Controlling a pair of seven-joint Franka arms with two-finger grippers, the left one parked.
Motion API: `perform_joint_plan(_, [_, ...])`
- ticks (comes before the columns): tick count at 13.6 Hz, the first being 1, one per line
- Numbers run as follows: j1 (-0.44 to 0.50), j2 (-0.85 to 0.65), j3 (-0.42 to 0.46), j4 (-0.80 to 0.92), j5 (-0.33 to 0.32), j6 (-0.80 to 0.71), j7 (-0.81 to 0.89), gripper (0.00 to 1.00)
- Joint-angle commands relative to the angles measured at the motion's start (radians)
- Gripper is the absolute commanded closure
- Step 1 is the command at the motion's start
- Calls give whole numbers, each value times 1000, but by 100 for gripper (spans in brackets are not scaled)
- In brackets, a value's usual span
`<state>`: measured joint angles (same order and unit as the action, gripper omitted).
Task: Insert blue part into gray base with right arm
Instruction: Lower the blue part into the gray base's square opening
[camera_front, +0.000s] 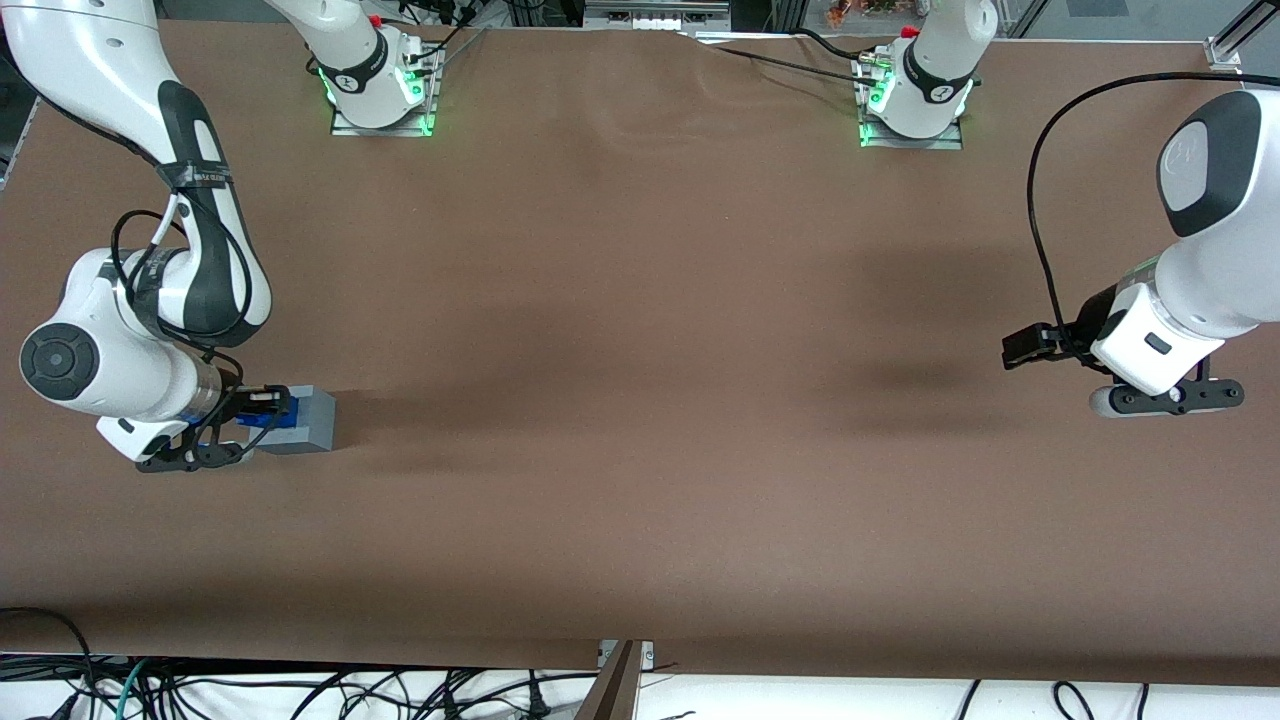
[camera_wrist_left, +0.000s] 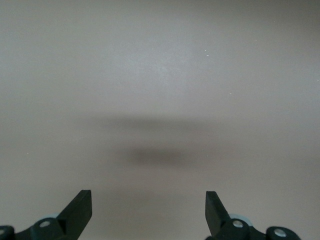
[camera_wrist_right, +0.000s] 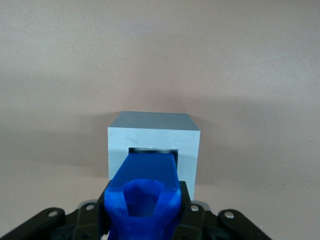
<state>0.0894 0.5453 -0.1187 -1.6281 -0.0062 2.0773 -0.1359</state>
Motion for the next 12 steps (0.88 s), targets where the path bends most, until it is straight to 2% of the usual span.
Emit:
perform_joint_plan(1, [0, -15, -1, -24, 3, 24, -19, 94])
perform_joint_plan(12, [0, -8, -1, -24, 2, 41, -18, 94])
